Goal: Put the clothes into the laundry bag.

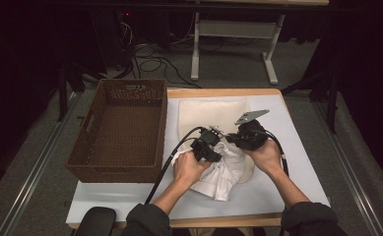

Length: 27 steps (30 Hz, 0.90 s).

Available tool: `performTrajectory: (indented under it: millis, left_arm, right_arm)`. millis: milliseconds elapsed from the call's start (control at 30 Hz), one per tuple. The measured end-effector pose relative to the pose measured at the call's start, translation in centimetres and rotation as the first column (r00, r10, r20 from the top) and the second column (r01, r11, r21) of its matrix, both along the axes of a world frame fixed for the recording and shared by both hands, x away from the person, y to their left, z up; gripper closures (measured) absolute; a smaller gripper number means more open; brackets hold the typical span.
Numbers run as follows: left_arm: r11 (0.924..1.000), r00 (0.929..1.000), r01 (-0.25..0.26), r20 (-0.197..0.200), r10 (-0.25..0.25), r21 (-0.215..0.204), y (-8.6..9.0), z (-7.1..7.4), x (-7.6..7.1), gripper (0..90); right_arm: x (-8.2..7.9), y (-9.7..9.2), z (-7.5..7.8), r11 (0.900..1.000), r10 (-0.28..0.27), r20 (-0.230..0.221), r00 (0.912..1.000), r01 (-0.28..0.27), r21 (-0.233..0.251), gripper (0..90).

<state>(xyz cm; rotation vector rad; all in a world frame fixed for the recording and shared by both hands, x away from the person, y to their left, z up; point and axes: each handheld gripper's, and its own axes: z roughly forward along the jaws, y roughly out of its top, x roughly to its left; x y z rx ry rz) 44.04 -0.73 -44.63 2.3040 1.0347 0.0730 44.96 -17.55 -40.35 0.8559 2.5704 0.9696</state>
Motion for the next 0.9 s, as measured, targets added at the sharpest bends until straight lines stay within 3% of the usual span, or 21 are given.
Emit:
performTrajectory:
  millis: [167,233,333,433,500,667,733,800,833,867,900]
  left_arm:
    - [0.9987,0.9988,-0.046,0.016,0.046,0.020,0.0,0.1,0.4,71.9]
    - [0.9986,0.9990,-0.040,0.023,0.039,0.035,0.0,0.2,0.2,59.8]
    - [0.9981,0.9982,0.004,0.060,-0.007,0.061,0.1,1.1,-1.0,51.9]
    - [0.9988,0.9964,0.030,0.078,-0.033,0.038,0.3,1.9,-2.0,44.7]
    - [0.9988,0.9960,0.046,0.076,-0.047,0.015,0.1,2.2,-2.4,41.7]
    - [0.9966,0.9959,0.074,0.049,-0.076,0.036,-1.0,1.4,-2.2,40.7]
    - [0.9962,0.9965,0.068,0.044,-0.071,0.055,-1.5,0.7,-1.9,44.8]
    - [0.9931,0.9948,0.074,0.063,-0.080,0.091,-1.7,0.1,-1.7,58.7]
    - [0.9932,0.9955,0.073,0.055,-0.078,0.091,-1.7,-0.3,-1.5,69.9]
    - [0.9949,0.9969,0.068,0.033,-0.071,0.075,-1.5,-0.7,-1.2,69.9]
    - [0.9976,0.9988,0.044,0.021,-0.045,0.054,-1.1,-1.0,-0.8,76.7]
  right_arm:
    - [-0.3,0.3,-0.2,0.9999,0.008,-0.003,1.0000,-0.009,-0.007,87.9]
    - [-0.1,0.1,-0.4,0.9999,0.006,-0.007,1.0000,-0.006,-0.009,87.9]
    - [0.0,-0.2,-0.5,0.9999,-0.011,-0.015,0.9998,0.011,0.005,87.8]
    - [0.1,-0.4,-0.5,0.9996,-0.022,-0.019,0.9996,0.023,0.014,87.7]
    - [0.0,-0.3,-0.5,0.9994,-0.028,-0.020,0.9994,0.028,0.019,87.7]
    - [0.0,-0.2,-0.6,0.9997,-0.019,-0.018,0.9997,0.019,0.015,87.7]
    - [0.0,-0.2,-0.5,0.9998,-0.018,-0.016,0.9997,0.018,0.009,87.7]
    - [-0.1,-0.3,-0.5,0.9997,-0.021,-0.015,0.9997,0.021,0.015,87.7]
    - [-0.1,-0.5,-0.5,0.9996,-0.019,-0.017,0.9997,0.019,0.019,87.7]
    - [-0.1,-0.5,-0.5,0.9996,-0.019,-0.017,0.9997,0.019,0.019,87.7]
    - [-0.2,-0.6,-0.6,0.9995,-0.021,-0.025,0.9995,0.021,0.024,87.8]
